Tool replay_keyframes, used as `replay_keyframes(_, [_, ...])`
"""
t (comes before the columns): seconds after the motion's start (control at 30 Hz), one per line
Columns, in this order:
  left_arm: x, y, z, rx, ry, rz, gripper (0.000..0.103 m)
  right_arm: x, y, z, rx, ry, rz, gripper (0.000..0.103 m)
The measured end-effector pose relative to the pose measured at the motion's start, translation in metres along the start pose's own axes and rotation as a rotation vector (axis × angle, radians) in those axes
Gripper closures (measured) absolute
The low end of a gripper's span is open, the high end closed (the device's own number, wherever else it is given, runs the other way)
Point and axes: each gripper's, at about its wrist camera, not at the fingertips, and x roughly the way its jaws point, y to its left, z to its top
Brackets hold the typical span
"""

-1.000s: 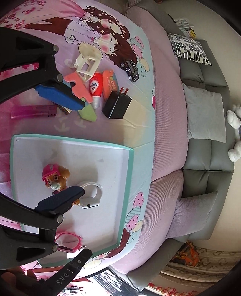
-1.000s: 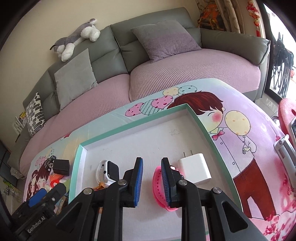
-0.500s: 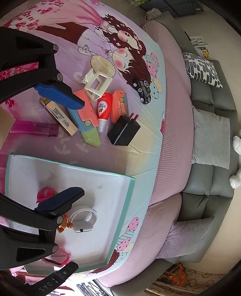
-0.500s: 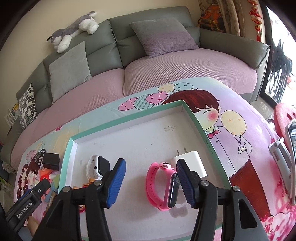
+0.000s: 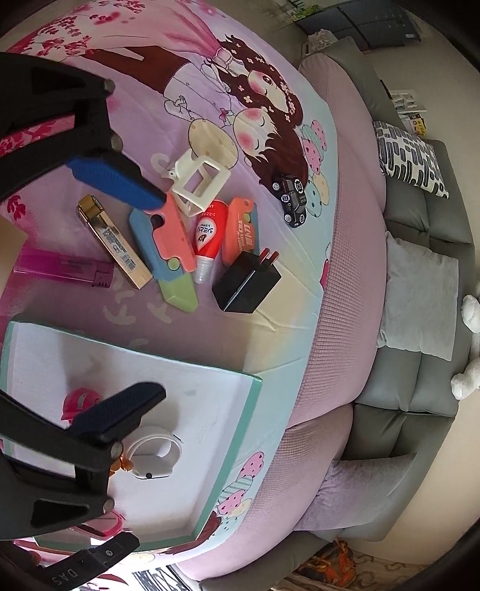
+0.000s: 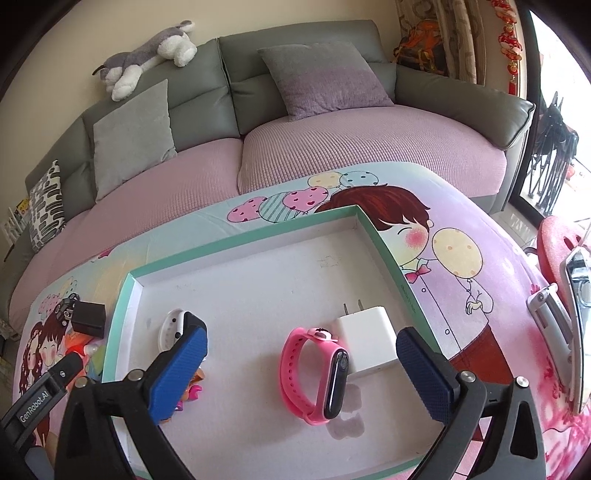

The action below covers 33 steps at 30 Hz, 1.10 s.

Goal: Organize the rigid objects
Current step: 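Withdraw both open tools from the tray toward the remaining pile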

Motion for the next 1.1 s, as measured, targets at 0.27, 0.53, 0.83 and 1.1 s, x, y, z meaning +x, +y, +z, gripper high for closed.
replay_keyframes(0.27, [-0.001,0.000,0.000,-0.003,-0.005,-0.006,0.000,0.001,0.004,-0.001,-0.027,0.005,-0.008,0.000])
replay_keyframes(0.53, [-0.004,0.003,0.002,-0.006,-0.010,0.000,0.000,-0.002,0.010,-0.001,-0.037,-0.007,0.009,0.000])
replay_keyframes(0.83, [-0.013,0.016,0.008,-0.025,-0.031,0.038,0.000,-0.009,0.025,0.002,-0.060,-0.035,0.061,0.000])
replay_keyframes(1.1, [-0.015,0.054,0.014,-0.092,-0.026,0.115,0.000,-0.014,0.063,-0.002,-0.107,-0.038,0.172,0.000])
